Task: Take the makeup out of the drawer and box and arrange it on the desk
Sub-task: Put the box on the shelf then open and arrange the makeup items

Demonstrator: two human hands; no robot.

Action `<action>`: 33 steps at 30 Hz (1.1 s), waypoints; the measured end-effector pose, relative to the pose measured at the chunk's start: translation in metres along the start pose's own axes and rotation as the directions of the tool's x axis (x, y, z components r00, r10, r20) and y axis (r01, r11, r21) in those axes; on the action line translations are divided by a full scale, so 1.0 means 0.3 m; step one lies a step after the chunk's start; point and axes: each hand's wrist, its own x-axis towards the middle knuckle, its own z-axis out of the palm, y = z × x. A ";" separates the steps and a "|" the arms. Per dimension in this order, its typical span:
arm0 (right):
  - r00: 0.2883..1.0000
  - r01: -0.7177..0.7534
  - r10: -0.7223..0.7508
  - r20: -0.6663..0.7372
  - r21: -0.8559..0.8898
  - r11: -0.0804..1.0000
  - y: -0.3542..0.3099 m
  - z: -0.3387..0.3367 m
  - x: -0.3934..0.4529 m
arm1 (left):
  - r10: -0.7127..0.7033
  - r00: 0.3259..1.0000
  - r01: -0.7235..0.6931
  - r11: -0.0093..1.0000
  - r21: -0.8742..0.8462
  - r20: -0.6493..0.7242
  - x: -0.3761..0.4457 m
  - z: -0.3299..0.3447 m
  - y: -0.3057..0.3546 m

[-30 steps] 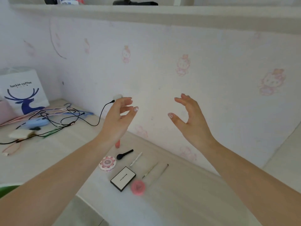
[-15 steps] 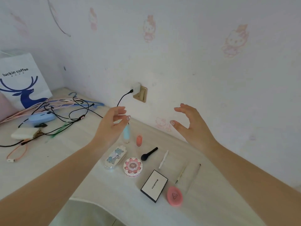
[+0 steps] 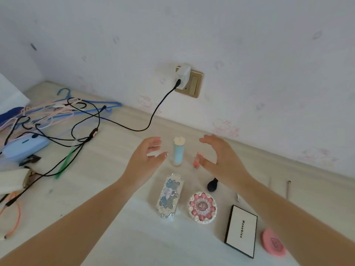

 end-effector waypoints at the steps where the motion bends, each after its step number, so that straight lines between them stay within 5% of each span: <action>1: 1.000 0.004 -0.004 -0.009 -0.031 0.999 0.008 0.014 0.021 | -0.007 0.999 0.007 1.000 0.005 0.038 0.014 0.011 -0.028; 11: 0.990 0.142 -0.136 0.041 -0.204 0.969 0.058 0.121 0.249 | 0.097 0.957 -0.120 0.990 0.069 0.272 0.215 0.132 -0.254; 18: 0.974 0.227 -0.216 0.071 -0.240 0.944 0.068 0.192 0.262 | 0.283 0.931 -0.296 0.955 0.022 0.231 0.230 0.173 -0.324; 27: 0.963 0.227 -0.158 -0.220 0.338 0.913 -0.044 0.253 0.104 | 0.434 0.901 -0.433 0.899 -0.071 0.003 0.094 0.110 -0.214; 33: 0.956 0.224 -0.122 -0.269 0.394 0.891 -0.121 0.280 -0.057 | 0.448 0.893 -0.444 0.892 -0.082 0.036 -0.068 0.056 -0.190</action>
